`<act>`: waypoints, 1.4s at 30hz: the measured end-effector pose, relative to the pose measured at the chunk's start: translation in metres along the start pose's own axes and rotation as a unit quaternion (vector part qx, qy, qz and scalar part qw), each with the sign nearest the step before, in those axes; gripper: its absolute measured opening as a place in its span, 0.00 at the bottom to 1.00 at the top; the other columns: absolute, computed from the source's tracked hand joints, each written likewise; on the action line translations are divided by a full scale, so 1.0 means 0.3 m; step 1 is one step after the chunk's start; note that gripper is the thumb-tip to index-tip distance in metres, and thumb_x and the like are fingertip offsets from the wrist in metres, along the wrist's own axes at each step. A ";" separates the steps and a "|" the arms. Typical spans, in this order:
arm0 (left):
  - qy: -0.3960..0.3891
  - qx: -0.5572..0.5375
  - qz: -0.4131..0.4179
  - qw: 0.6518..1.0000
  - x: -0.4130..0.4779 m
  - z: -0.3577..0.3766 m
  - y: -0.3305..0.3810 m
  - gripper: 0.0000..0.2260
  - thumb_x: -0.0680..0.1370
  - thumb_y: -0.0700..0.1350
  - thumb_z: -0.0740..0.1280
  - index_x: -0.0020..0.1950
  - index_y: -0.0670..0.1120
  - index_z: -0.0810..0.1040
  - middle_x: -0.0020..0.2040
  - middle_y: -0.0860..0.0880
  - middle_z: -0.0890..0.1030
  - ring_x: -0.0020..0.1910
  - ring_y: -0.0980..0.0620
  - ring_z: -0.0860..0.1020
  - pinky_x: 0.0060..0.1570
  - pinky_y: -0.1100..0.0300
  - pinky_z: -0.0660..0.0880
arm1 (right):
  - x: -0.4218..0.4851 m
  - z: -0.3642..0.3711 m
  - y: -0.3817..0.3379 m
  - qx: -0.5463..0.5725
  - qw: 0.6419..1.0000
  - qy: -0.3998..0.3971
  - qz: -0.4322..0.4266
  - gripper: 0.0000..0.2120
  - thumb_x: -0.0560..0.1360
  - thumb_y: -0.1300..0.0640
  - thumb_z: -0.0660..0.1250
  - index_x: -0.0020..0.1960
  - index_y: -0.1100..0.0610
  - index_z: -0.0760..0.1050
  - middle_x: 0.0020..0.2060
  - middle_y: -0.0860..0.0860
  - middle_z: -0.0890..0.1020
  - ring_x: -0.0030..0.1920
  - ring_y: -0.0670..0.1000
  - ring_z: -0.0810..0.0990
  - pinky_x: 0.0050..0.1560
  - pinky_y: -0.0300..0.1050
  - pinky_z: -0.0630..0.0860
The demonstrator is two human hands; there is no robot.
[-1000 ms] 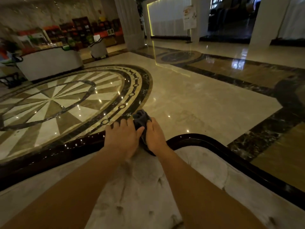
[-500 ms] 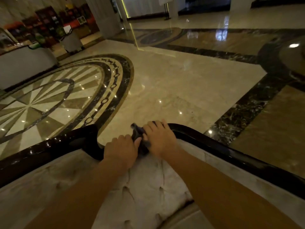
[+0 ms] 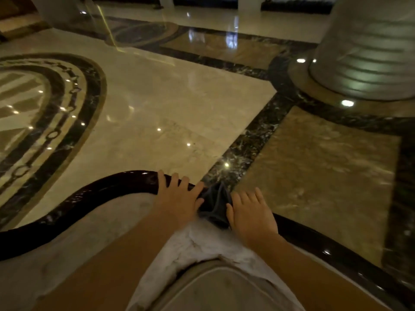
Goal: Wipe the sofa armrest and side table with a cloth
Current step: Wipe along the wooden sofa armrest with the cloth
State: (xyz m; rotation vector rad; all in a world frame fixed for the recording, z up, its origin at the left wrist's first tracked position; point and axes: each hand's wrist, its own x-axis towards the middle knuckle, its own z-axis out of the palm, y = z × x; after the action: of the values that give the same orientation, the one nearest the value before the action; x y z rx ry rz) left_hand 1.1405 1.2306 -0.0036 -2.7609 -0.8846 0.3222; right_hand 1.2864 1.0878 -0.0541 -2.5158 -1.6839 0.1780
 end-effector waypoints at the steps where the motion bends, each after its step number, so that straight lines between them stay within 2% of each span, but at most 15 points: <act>1: -0.004 -0.010 0.028 1.000 0.023 0.010 0.104 0.21 0.81 0.59 0.51 0.72 0.55 0.64 0.67 0.44 0.74 0.66 0.36 0.69 0.69 0.33 0.54 | -0.048 -0.006 0.071 -0.011 1.000 -0.012 0.016 0.25 0.82 0.45 0.41 0.65 0.54 0.72 0.56 0.53 0.80 0.59 0.58 0.77 0.76 0.60 0.62; 6: 0.010 -0.093 0.067 0.993 0.034 0.017 0.385 0.18 0.81 0.52 0.55 0.70 0.50 0.69 0.65 0.47 0.76 0.64 0.39 0.71 0.68 0.36 0.60 | -0.184 -0.062 0.210 -0.012 0.998 -0.029 0.053 0.23 0.82 0.46 0.46 0.65 0.54 0.72 0.58 0.54 0.80 0.61 0.58 0.76 0.77 0.60 0.58; 11: 0.017 -0.175 0.090 0.980 0.006 -0.026 0.629 0.21 0.81 0.50 0.54 0.75 0.49 0.64 0.74 0.50 0.68 0.73 0.43 0.63 0.73 0.42 0.55 | -0.381 -0.120 0.369 -0.018 0.996 -0.019 0.084 0.22 0.82 0.46 0.45 0.63 0.56 0.72 0.57 0.54 0.80 0.60 0.59 0.76 0.76 0.60 0.61; 15: 0.054 -0.185 0.130 0.973 -0.048 -0.085 0.791 0.22 0.81 0.51 0.52 0.74 0.48 0.66 0.76 0.50 0.66 0.74 0.43 0.63 0.73 0.41 0.54 | -0.548 -0.136 0.486 -0.009 0.991 -0.030 0.127 0.22 0.83 0.47 0.44 0.63 0.55 0.71 0.58 0.54 0.79 0.61 0.57 0.76 0.75 0.59 0.61; 19: 0.068 -0.170 0.164 0.969 -0.082 -0.137 0.938 0.20 0.81 0.51 0.56 0.71 0.47 0.71 0.72 0.50 0.72 0.74 0.43 0.65 0.73 0.39 0.57 | -0.683 -0.128 0.578 0.001 0.989 -0.024 0.148 0.21 0.84 0.47 0.45 0.64 0.56 0.71 0.58 0.54 0.79 0.62 0.58 0.75 0.76 0.59 0.60; 21: 0.073 -0.165 0.179 0.967 -0.102 -0.156 1.017 0.19 0.80 0.51 0.57 0.70 0.48 0.72 0.72 0.50 0.73 0.74 0.42 0.64 0.72 0.37 0.56 | -0.764 -0.117 0.635 -0.012 0.986 -0.028 0.164 0.23 0.83 0.47 0.44 0.65 0.58 0.71 0.60 0.55 0.79 0.63 0.59 0.74 0.76 0.59 0.59; 24: 0.061 -0.151 0.197 0.967 -0.134 -0.181 1.155 0.21 0.81 0.55 0.53 0.73 0.50 0.67 0.76 0.53 0.66 0.78 0.40 0.55 0.73 0.35 0.45 | -0.907 -0.088 0.744 -0.035 0.977 -0.053 0.203 0.30 0.82 0.46 0.39 0.72 0.59 0.68 0.71 0.58 0.74 0.75 0.62 0.65 0.79 0.60 0.53; 26: 0.038 -0.119 0.231 0.965 -0.166 -0.201 1.276 0.25 0.82 0.56 0.51 0.77 0.50 0.59 0.79 0.53 0.58 0.79 0.39 0.47 0.71 0.34 0.36 | -1.001 -0.069 0.813 -0.041 0.975 -0.077 0.202 0.31 0.82 0.45 0.39 0.77 0.57 0.63 0.78 0.57 0.65 0.80 0.61 0.55 0.80 0.60 0.48; 27: 0.028 -0.100 0.249 0.963 -0.190 -0.211 1.346 0.27 0.81 0.56 0.52 0.79 0.49 0.54 0.80 0.51 0.55 0.78 0.38 0.44 0.70 0.34 0.33 | -1.042 -0.059 0.843 -0.044 0.976 -0.077 0.196 0.30 0.82 0.46 0.40 0.78 0.56 0.62 0.79 0.56 0.62 0.81 0.61 0.53 0.80 0.61 0.48; 30: -0.017 -0.082 0.244 0.966 -0.248 -0.239 1.499 0.31 0.80 0.56 0.55 0.79 0.47 0.48 0.81 0.47 0.51 0.77 0.34 0.39 0.69 0.34 0.30 | -1.107 -0.041 0.896 -0.026 0.975 -0.051 0.216 0.27 0.82 0.47 0.45 0.78 0.54 0.63 0.80 0.54 0.62 0.80 0.61 0.55 0.78 0.63 0.55; 33: -0.040 -0.062 0.234 0.969 -0.245 -0.262 1.586 0.31 0.80 0.55 0.55 0.80 0.47 0.49 0.80 0.43 0.53 0.77 0.34 0.41 0.69 0.33 0.30 | -1.136 -0.017 0.942 0.024 0.967 -0.014 0.255 0.26 0.83 0.47 0.44 0.80 0.51 0.54 0.82 0.51 0.55 0.81 0.60 0.48 0.79 0.61 0.46; 35: -0.053 -0.035 0.220 0.973 -0.198 -0.293 1.627 0.31 0.80 0.55 0.55 0.80 0.47 0.48 0.80 0.43 0.52 0.77 0.35 0.44 0.70 0.32 0.34 | -1.113 -0.010 0.987 0.064 0.957 0.005 0.282 0.26 0.84 0.47 0.43 0.81 0.50 0.49 0.82 0.50 0.50 0.81 0.59 0.43 0.79 0.58 0.40; 37: -0.062 -0.023 0.211 0.975 -0.146 -0.322 1.681 0.29 0.80 0.53 0.55 0.80 0.47 0.52 0.80 0.44 0.54 0.77 0.35 0.47 0.72 0.32 0.38 | -1.067 -0.010 1.041 0.124 0.937 0.017 0.325 0.25 0.85 0.49 0.44 0.81 0.52 0.50 0.82 0.52 0.51 0.81 0.59 0.41 0.80 0.58 0.39; 40: -0.065 -0.055 0.199 0.976 -0.123 -0.331 1.742 0.26 0.82 0.50 0.53 0.79 0.45 0.55 0.80 0.42 0.53 0.78 0.39 0.48 0.73 0.35 0.39 | -1.051 -0.020 1.080 0.217 0.895 0.028 0.389 0.22 0.85 0.51 0.46 0.77 0.58 0.60 0.79 0.57 0.62 0.81 0.60 0.47 0.80 0.60 0.43; 42: -0.039 -0.091 0.199 0.975 -0.160 -0.307 1.750 0.26 0.82 0.48 0.52 0.79 0.41 0.52 0.80 0.40 0.53 0.78 0.40 0.49 0.75 0.37 0.42 | -1.092 -0.022 1.053 0.264 0.862 0.054 0.430 0.20 0.85 0.53 0.47 0.73 0.60 0.63 0.76 0.60 0.67 0.80 0.61 0.53 0.80 0.59 0.47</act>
State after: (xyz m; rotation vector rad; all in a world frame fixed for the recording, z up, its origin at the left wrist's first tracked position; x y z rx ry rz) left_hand 1.4123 0.7725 -0.0549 -3.1081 -0.3841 0.4384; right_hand 1.4516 0.6650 -0.0847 -2.5340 -0.2788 0.4727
